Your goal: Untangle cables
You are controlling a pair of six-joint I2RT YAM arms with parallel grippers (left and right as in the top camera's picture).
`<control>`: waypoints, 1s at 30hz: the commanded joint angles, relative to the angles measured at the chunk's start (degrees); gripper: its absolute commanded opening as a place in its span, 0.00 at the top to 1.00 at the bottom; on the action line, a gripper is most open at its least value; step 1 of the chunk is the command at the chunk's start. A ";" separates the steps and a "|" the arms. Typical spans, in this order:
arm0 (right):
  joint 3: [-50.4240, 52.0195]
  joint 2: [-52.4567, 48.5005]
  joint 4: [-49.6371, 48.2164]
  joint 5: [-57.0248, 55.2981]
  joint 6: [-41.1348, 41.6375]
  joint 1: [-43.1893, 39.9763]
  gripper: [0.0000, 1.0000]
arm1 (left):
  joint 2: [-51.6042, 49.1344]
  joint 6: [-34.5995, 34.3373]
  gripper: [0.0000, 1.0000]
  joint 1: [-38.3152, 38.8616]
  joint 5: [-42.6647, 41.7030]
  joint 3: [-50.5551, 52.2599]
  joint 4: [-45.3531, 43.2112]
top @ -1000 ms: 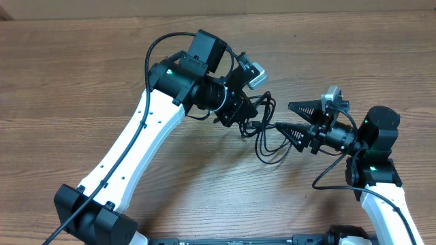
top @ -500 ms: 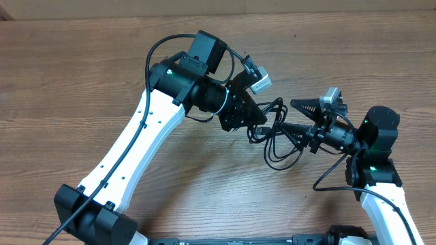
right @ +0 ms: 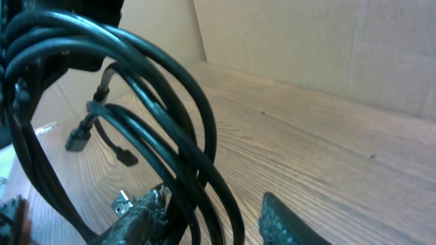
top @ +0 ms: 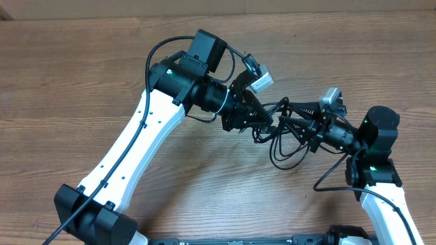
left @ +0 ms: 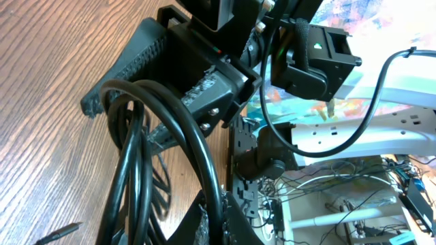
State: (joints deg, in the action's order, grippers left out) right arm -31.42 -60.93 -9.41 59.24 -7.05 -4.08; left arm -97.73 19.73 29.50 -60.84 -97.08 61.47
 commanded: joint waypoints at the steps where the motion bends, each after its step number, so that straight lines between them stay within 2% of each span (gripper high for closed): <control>1: -0.81 0.02 -0.28 -0.31 -0.33 -0.13 0.64 | 1.64 1.27 0.96 -0.17 -3.17 -1.42 -0.33; 6: -0.81 0.02 -0.07 -0.28 -0.31 -0.13 0.73 | 1.64 0.85 0.96 -0.17 -1.27 -1.42 -0.44; 8: -0.81 0.02 0.37 -0.28 -0.33 -0.13 0.81 | 1.64 0.81 0.95 -0.17 -0.79 -1.42 -0.44; 12: -0.81 0.02 0.83 -0.26 -0.33 -0.13 0.89 | 1.64 0.39 0.96 -0.17 -0.22 -1.42 -0.44; 14: -0.81 0.02 0.83 -0.26 -0.33 -0.13 0.85 | 1.64 0.39 0.96 -0.17 -0.24 -1.42 -0.42; 15: -0.81 0.02 0.83 -0.26 -0.31 -0.13 0.63 | 1.64 0.39 0.96 -0.17 -0.24 -1.42 -0.42; 16: -0.81 0.02 0.81 -0.26 -0.31 -0.13 0.45 | 1.62 0.39 0.96 -0.15 -0.24 -1.44 -0.42; 17: -0.81 0.02 0.76 -0.26 -0.31 -0.13 0.44 | 1.64 0.39 0.96 -0.17 -0.24 -1.42 -0.42; 26: -0.81 0.02 -3.39 -0.26 -0.31 -0.13 0.44 | 1.64 -2.23 0.96 0.13 -0.39 -1.42 -0.39; 30: -0.81 0.02 -4.68 -0.28 -0.33 -0.13 0.64 | 1.62 -3.50 0.96 1.46 -0.70 -1.42 -0.72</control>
State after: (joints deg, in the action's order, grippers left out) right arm -31.42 -60.93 -13.39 59.11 -7.35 -4.10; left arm -97.73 17.72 29.76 -59.79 -97.08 61.25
